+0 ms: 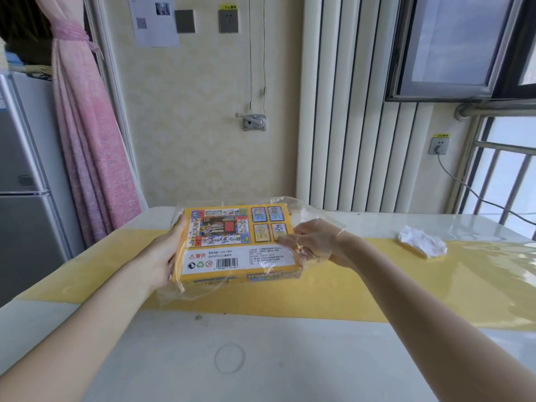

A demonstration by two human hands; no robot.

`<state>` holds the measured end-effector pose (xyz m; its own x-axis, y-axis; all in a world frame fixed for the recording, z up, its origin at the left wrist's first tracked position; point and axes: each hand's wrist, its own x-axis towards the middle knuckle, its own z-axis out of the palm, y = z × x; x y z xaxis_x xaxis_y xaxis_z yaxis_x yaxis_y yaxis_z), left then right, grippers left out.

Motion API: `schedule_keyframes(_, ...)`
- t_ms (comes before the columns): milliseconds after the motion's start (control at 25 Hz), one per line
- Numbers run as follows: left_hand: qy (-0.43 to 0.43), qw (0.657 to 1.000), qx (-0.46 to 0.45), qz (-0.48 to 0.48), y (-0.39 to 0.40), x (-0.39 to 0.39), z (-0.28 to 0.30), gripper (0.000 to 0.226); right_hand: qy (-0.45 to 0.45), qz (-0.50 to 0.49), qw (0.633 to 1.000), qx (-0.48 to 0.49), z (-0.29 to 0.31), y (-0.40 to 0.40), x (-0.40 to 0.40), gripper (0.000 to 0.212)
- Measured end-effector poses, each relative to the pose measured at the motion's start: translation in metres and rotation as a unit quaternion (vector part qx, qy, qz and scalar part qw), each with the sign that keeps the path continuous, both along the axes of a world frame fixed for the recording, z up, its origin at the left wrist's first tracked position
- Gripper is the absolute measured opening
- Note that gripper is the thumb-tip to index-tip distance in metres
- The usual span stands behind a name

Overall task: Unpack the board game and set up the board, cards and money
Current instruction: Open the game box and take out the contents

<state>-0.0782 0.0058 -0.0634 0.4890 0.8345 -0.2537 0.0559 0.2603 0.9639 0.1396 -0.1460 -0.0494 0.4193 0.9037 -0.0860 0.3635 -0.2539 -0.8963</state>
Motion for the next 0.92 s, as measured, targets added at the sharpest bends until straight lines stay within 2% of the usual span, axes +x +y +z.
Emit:
schedule_keyframes(40,-0.005,1.0,-0.004,-0.012,0.001,-0.001,0.001,0.046,0.047,-0.001,0.999,0.013,-0.002,0.001,0.002,0.004)
schedule_keyframes(80,-0.013,1.0,-0.012,-0.024,0.002,-0.001,0.003,0.045,0.115,-0.005,0.993,0.031,-0.004,-0.001,0.005,0.011)
schedule_keyframes(200,-0.059,0.996,-0.053,-0.033,0.008,0.004,0.008,0.039,0.29,-0.011,0.954,0.075,-0.006,-0.005,0.007,0.014)
schedule_keyframes(280,-0.075,0.996,-0.05,-0.005,0.016,0.013,0.009,0.031,0.29,-0.083,0.95,0.085,-0.006,-0.001,0.006,0.021)
schedule_keyframes(360,-0.076,0.996,-0.015,0.049,0.029,0.016,0.01,0.016,0.234,-0.151,0.957,0.081,-0.005,0.003,0.01,0.032)
schedule_keyframes(480,-0.101,0.977,-0.014,0.189,0.056,-0.001,0.007,0.013,0.215,-0.232,0.945,0.087,-0.002,0.002,0.024,0.04)
schedule_keyframes(520,-0.132,0.955,-0.028,0.265,0.063,-0.007,0.005,0.009,0.231,-0.262,0.931,0.106,-0.004,0.001,0.031,0.039)
schedule_keyframes(600,-0.181,0.896,-0.027,0.405,0.075,-0.012,0.0,0.025,0.261,-0.313,0.903,0.137,-0.01,0.0,0.04,0.034)
schedule_keyframes(680,-0.197,0.857,-0.014,0.475,0.086,-0.006,-0.005,0.031,0.296,-0.338,0.88,0.153,-0.016,0.002,0.044,0.023)
schedule_keyframes(760,-0.211,0.846,-0.044,0.488,0.096,0.005,-0.012,0.031,0.317,-0.362,0.86,0.169,-0.017,0.005,0.047,0.019)
schedule_keyframes(920,-0.161,0.877,-0.074,0.447,0.107,0.03,-0.039,0.035,0.308,-0.369,0.855,0.196,-0.018,0.01,0.053,0.032)
